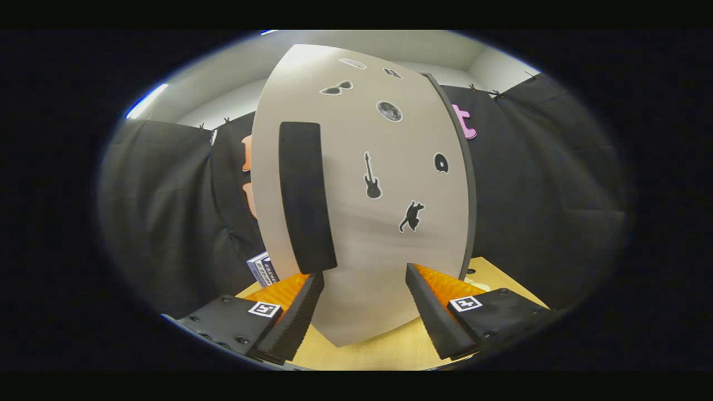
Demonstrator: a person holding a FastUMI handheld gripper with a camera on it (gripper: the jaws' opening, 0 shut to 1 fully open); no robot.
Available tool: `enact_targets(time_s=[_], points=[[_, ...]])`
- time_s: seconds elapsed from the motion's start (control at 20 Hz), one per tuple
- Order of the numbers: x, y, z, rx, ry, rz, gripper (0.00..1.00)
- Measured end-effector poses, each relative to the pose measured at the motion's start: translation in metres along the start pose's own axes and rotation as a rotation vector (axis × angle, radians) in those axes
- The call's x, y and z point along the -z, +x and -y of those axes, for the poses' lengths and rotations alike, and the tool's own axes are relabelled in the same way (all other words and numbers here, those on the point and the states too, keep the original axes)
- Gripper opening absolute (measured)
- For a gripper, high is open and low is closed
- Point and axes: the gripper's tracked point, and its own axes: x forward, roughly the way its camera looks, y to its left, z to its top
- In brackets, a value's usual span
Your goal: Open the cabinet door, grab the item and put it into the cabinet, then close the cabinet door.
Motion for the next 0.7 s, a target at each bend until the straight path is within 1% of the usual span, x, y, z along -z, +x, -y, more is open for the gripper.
enact_targets(time_s=[0.15, 0.4, 0.7], points=[[-0.001, 0.001, 0.003, 0.037, -0.008, 0.012, 0.95], [0.009, 0.023, 0.004, 0.114, -0.009, -0.002, 0.95], [0.017, 0.031, 0.017, 0.169, -0.006, -0.025, 0.95]])
